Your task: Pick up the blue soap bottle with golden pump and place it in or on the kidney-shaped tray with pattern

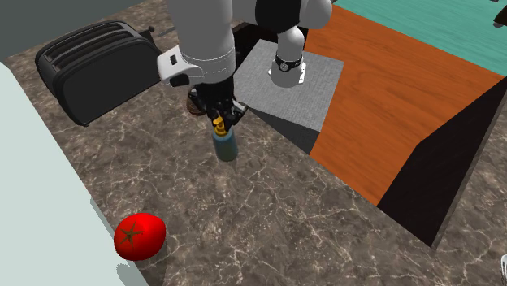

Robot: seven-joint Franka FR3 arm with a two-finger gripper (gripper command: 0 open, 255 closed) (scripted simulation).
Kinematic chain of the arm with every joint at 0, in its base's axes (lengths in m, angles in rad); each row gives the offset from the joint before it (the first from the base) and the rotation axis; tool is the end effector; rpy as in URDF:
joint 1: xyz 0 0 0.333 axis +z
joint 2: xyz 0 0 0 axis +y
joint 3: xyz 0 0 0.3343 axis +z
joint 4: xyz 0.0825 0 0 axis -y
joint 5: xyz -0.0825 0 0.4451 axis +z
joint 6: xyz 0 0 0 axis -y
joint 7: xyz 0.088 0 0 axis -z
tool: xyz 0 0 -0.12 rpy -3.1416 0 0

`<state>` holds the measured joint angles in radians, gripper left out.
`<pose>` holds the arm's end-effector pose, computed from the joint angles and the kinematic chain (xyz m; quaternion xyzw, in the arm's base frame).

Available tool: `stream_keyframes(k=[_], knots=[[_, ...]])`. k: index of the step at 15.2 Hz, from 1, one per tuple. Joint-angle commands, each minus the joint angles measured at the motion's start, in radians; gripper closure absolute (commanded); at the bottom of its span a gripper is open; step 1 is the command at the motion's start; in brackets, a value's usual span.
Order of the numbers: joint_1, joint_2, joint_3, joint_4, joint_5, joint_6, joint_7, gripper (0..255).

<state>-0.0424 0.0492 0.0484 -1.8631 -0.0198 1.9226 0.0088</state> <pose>0.6351 0.0018 0.4725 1.0000 0.0019 0.0052 0.0081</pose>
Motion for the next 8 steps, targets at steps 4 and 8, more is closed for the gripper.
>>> stream_keyframes(k=[4, 8], knots=[[0.001, -0.007, 0.001, 0.059, 0.001, -0.066, 0.0, 255], [-0.026, -0.09, -0.025, -0.008, 0.005, -0.081, -0.054, 255]])
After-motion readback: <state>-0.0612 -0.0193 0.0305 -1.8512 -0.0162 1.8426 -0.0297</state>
